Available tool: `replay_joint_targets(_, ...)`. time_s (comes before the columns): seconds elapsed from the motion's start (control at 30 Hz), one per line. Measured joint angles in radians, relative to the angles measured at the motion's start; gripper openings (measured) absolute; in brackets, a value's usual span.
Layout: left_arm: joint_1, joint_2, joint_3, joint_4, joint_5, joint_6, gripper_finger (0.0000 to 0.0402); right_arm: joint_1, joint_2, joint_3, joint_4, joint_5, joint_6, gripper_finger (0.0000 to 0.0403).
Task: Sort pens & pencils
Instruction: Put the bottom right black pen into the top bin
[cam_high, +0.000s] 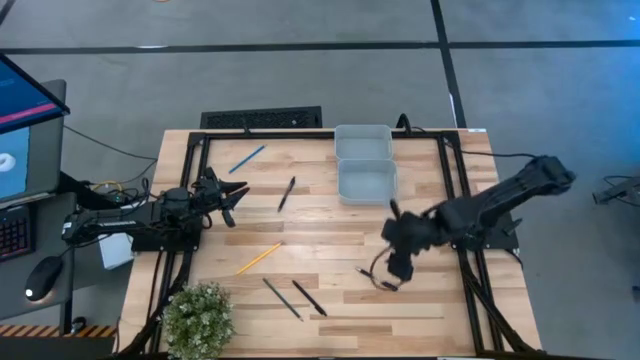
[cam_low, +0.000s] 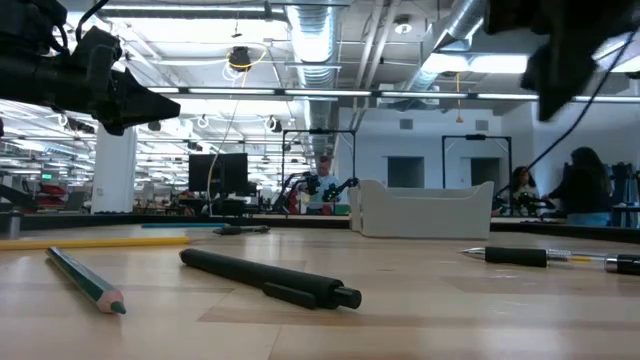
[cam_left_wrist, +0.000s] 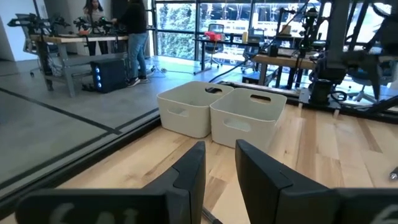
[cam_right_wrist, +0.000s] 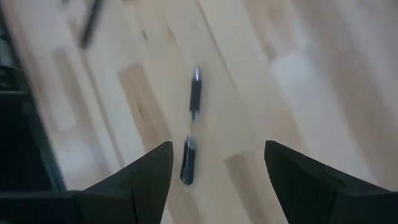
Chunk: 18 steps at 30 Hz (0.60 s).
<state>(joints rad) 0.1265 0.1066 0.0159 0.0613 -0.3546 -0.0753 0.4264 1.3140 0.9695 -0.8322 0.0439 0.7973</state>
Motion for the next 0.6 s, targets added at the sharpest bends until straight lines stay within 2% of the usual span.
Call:
replay_joint_targets(0.27,0.000,0.000,0.000,-0.002,0.000,0.027,0.0078,0.140,0.211,0.000,0.005,0.010,0.284,0.0276)
replay_joint_targets(0.6,0.000,0.000,0.000,-0.003,0.000,0.033,0.0078,0.192,0.338,0.000,0.069,0.010,0.324,0.0276)
